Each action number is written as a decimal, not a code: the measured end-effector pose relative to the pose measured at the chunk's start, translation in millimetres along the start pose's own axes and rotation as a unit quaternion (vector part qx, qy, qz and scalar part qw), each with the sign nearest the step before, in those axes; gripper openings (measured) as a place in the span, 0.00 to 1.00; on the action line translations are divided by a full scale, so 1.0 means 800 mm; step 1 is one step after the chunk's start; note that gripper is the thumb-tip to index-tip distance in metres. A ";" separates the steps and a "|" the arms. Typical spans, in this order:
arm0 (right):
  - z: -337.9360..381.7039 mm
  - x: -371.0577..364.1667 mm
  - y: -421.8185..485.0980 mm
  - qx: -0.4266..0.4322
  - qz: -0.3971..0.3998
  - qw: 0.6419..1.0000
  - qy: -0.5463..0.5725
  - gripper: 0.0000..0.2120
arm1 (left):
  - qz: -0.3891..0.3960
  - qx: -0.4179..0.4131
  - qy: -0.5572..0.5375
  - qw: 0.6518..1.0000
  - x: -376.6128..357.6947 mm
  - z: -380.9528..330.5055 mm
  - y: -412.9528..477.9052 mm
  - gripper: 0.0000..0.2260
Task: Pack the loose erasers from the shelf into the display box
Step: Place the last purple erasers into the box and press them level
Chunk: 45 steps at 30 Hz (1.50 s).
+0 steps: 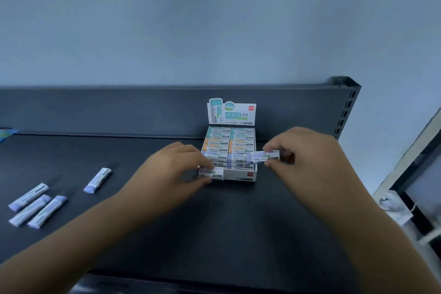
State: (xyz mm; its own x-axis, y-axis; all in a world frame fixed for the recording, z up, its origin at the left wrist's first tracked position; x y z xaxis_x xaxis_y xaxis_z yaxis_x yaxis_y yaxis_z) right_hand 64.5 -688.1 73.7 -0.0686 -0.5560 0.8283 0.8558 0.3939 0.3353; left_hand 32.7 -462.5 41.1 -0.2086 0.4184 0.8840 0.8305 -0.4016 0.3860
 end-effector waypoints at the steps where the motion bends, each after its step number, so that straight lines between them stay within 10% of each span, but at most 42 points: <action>1: 0.004 -0.004 0.006 0.006 0.005 1.000 -0.012 0.08 | -0.019 -0.004 -0.022 1.000 -0.002 0.002 0.001 0.08; 11: 0.031 -0.040 0.050 0.088 0.131 0.977 -0.140 0.11 | -0.124 0.130 -0.315 0.932 -0.030 0.052 -0.006 0.13; 26: 0.047 -0.099 0.053 0.144 0.167 0.971 -0.092 0.09 | -0.126 0.186 -0.416 0.881 -0.044 0.075 -0.010 0.11; 45: 0.057 -0.080 0.038 0.130 0.039 0.978 -0.156 0.12 | -0.119 -0.003 -0.198 0.973 -0.026 0.037 -0.002 0.15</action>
State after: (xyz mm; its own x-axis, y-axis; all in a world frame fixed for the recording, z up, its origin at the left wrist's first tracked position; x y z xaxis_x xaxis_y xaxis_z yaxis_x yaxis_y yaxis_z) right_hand 71.4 -606.9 51.6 -0.1958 -0.2825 0.9391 0.7077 0.6222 0.3347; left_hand 51.2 -446.3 14.2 -0.1778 0.7806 0.5992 0.7793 -0.2601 0.5701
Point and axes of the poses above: each hand's wrist, its own y-axis towards the middle knuckle, its own x-axis out of the back of the hand, z = x × y, the point moved 7 cm from there along y, towards the middle knuckle, and after that the axes turned 8 degrees about z, right-handed, at the moved point
